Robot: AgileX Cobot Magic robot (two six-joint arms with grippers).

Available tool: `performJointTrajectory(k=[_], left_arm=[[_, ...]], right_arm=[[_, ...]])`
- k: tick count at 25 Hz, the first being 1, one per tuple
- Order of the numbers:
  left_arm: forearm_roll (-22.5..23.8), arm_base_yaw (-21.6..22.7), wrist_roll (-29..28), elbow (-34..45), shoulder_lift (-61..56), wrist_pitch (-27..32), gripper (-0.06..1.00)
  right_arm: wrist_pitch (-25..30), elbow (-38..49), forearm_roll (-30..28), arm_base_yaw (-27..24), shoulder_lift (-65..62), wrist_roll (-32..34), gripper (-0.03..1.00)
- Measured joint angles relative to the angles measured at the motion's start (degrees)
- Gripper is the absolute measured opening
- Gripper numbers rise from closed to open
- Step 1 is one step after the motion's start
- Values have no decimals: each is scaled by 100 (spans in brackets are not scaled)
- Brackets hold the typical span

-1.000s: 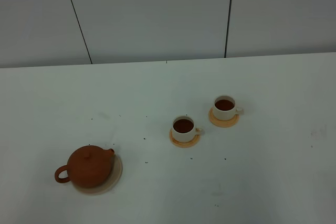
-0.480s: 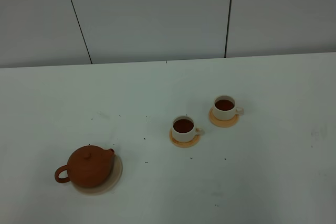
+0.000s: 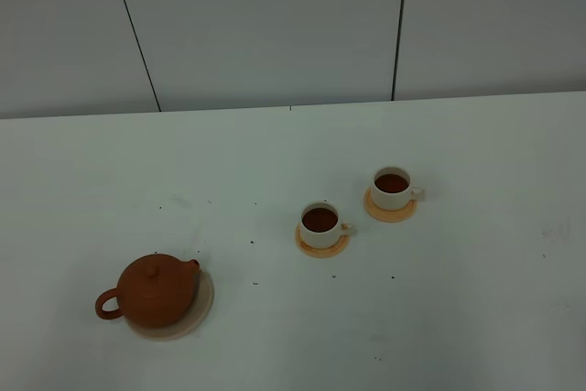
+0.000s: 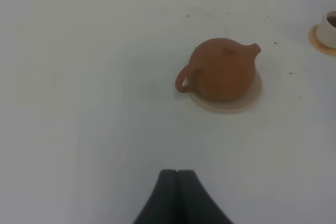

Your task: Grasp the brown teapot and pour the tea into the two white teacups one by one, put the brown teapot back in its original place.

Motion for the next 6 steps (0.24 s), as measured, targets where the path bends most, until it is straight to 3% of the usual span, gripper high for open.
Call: performJointTrajectory(k=[6], left_arm=[[0,0,-9,0,0,0,2]], right_arm=[[0,0,0,0,0,0,24]])
